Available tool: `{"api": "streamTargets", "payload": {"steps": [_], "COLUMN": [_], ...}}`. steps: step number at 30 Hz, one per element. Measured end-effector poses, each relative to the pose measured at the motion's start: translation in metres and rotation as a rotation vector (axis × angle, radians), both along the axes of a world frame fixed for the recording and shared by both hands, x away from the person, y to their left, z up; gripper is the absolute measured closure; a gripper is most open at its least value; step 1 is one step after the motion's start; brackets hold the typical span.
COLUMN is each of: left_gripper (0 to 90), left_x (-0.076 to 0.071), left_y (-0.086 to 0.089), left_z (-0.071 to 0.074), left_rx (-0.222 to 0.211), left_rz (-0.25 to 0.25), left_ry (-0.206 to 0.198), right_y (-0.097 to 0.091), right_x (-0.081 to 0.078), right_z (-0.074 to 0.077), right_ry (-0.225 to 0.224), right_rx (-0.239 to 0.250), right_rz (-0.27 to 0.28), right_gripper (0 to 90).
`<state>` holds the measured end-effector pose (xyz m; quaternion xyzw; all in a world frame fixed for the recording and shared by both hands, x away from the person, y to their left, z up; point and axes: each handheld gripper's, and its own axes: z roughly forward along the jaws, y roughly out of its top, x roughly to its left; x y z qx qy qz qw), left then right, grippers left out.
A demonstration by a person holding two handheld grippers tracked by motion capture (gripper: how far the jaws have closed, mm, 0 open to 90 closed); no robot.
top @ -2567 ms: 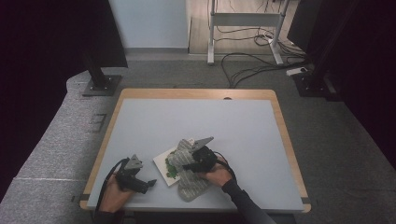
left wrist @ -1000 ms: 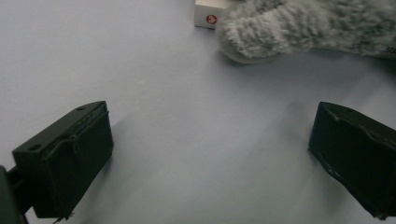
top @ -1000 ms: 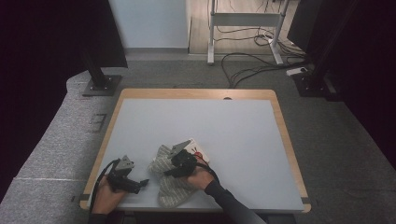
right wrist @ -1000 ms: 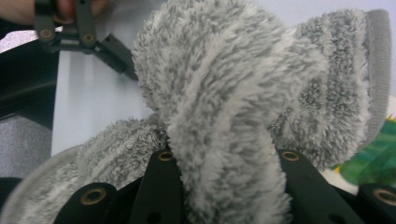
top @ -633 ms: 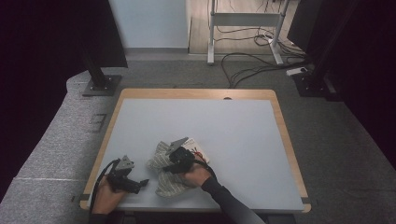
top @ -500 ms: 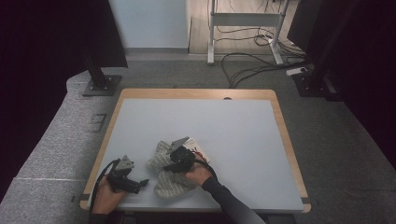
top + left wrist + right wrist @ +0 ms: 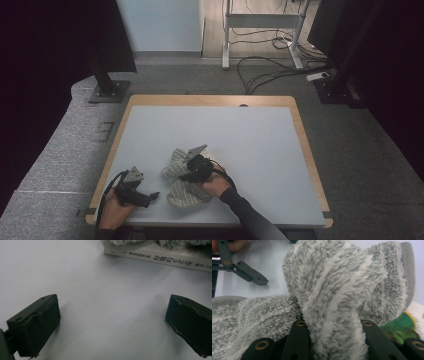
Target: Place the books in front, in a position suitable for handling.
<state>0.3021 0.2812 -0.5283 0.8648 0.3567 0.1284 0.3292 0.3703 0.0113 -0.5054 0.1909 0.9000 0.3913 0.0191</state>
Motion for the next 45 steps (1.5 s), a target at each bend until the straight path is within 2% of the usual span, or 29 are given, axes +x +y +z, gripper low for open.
{"api": "streamTargets", "payload": {"steps": [13,45], "left_gripper": [0.0,0.0], "left_x": [0.000,0.000], "left_y": [0.000,0.000], "left_z": [0.000,0.000], "left_rx": [0.000,0.001], "left_rz": [0.000,0.000], "left_ry": [-0.001,0.000], "right_y": [-0.027,-0.086], "right_x": [0.014,0.035], "right_z": [-0.002,-0.003], "right_ry": [0.000,-0.016], "right_rx": [0.003,-0.021], "right_rz": [-0.081,-0.241], "right_gripper": [72.3,72.1]}}
